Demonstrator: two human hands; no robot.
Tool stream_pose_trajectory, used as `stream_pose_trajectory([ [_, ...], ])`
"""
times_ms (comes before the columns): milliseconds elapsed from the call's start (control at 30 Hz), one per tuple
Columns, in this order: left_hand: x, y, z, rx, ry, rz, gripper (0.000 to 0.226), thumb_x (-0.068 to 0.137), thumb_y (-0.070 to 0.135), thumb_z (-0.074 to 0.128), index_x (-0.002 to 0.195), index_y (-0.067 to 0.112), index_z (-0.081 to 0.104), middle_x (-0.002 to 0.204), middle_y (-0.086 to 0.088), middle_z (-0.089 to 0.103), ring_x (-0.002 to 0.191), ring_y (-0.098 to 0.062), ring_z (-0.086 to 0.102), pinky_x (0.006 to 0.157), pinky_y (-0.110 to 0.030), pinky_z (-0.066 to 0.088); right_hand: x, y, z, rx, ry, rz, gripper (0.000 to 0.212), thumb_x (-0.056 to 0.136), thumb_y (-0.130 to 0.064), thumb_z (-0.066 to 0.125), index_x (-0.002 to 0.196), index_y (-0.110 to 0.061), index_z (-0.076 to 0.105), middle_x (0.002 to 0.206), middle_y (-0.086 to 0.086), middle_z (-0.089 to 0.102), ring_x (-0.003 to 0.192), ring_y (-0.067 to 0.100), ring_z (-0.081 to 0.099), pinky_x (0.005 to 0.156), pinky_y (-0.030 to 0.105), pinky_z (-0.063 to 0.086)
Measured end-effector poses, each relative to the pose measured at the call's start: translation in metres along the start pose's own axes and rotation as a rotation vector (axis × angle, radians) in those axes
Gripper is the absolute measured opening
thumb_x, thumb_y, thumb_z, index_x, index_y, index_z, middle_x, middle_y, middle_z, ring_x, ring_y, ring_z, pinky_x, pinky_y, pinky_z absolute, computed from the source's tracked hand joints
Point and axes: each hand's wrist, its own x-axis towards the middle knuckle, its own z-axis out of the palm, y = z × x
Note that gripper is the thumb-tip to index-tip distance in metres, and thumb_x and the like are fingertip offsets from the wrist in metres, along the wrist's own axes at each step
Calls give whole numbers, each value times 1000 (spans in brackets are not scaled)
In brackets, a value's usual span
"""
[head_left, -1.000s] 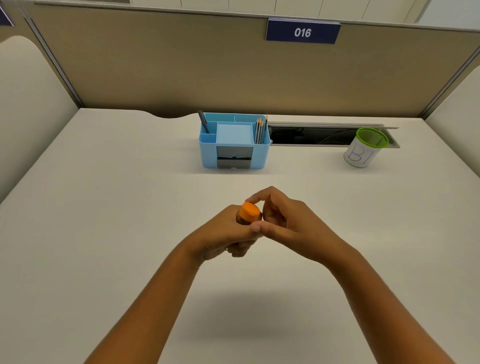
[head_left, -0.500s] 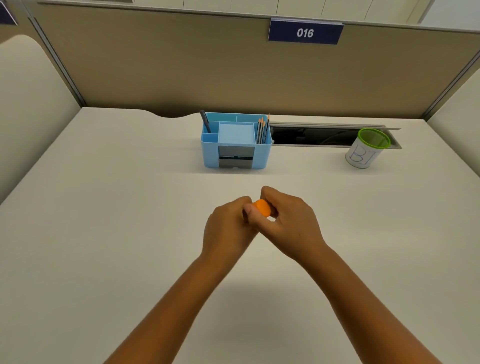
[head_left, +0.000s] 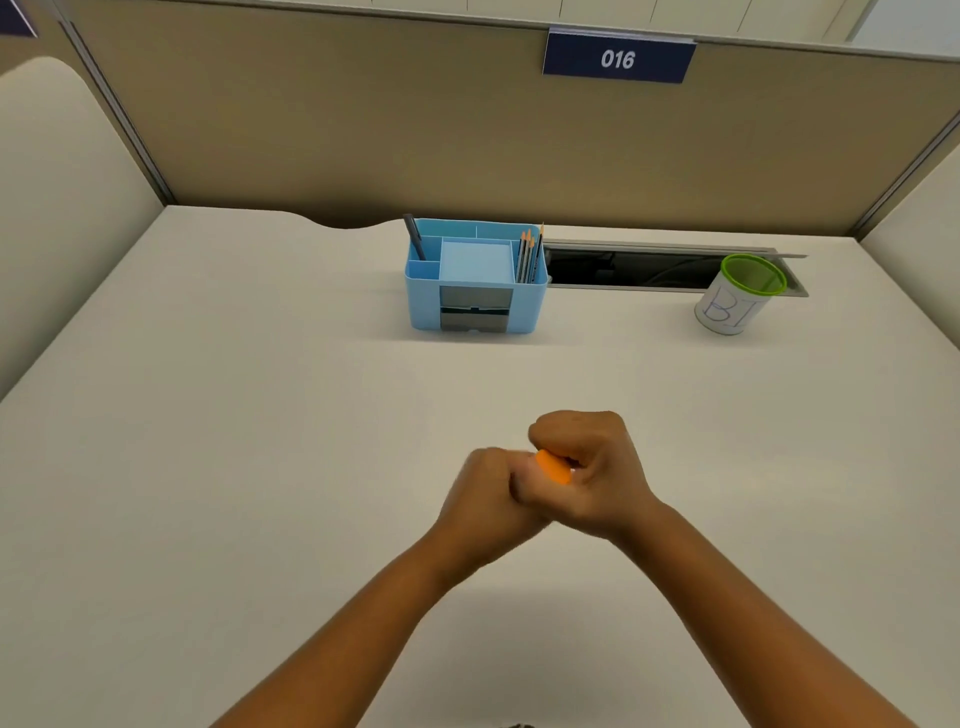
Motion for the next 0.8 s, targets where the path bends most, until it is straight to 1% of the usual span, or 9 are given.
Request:
stream_pose_trajectory([
  [67, -7, -9, 6, 19, -118, -18, 12, 68, 15, 55, 57, 20, 54, 51, 2, 55, 53, -12, 55, 50, -27, 47, 5, -1, -6, 11, -23, -85, 35, 71, -29, 53, 48, -18, 30, 45, -3, 26, 41, 12, 26, 42, 21, 25],
  [133, -12, -16, 10, 63, -49, 1, 8, 74, 10, 60, 76, 4, 56, 67, -20, 60, 68, -32, 62, 63, -46, 54, 10, -1, -10, -93, -52, -98, 36, 74, -34, 52, 47, -18, 34, 46, -7, 28, 41, 10, 30, 42, 21, 28],
  [167, -12, -16, 11, 47, 5, 27, 8, 74, 11, 60, 76, 4, 56, 66, -19, 61, 67, -33, 61, 63, -48, 54, 12, -1, -10, -124, -58, -62, 36, 74, -37, 51, 47, -20, 34, 46, -10, 27, 41, 7, 30, 43, 18, 27],
  [233, -10, -11, 7, 2, 68, 90, 16, 71, 16, 58, 57, 21, 53, 49, 5, 56, 52, -17, 53, 53, -35, 48, 14, -1, -7, -34, -49, 71, 34, 75, -40, 48, 47, -32, 29, 43, -13, 26, 41, 7, 32, 46, 14, 27],
  [333, -5, -2, 1, 8, 95, 140, 35, 69, 20, 56, 41, 32, 40, 39, 14, 46, 43, -8, 39, 46, -11, 31, 14, 0, 0, 373, 33, 357, 36, 77, -42, 45, 43, -33, 40, 38, -13, 42, 42, 4, 45, 48, 9, 36],
  [467, -6, -10, 2, -15, 139, 134, 41, 71, 15, 57, 42, 32, 33, 39, 11, 40, 43, -9, 35, 45, -12, 29, 9, 21, 6, 673, 30, 797, 44, 93, -47, 39, 56, -23, 46, 40, -10, 46, 35, 3, 36, 41, 15, 31],
  [633, -13, -31, 3, -88, 211, 38, 55, 78, -2, 58, 41, 30, 33, 39, 12, 38, 43, -6, 32, 45, -10, 29, -14, 53, 25, 696, 55, 983, 31, 89, -48, 49, 79, -21, 60, 70, -2, 63, 52, 6, 50, 50, 19, 43],
  [733, -16, -41, 4, -125, 254, -45, 50, 80, 2, 58, 44, 26, 34, 40, 11, 34, 45, -7, 30, 46, -14, 30, -34, 75, 41, 461, 18, 969, 11, 86, -32, 62, 92, -25, 57, 98, 4, 67, 78, 13, 63, 62, 19, 50],
  [800, -17, -47, 4, -128, 273, -75, 47, 81, 5, 58, 45, 25, 35, 41, 10, 34, 45, -8, 30, 45, -15, 31, -47, 88, 55, 295, 7, 963, 20, 83, -24, 67, 95, -22, 52, 102, 2, 65, 88, 18, 62, 67, 18, 48],
])
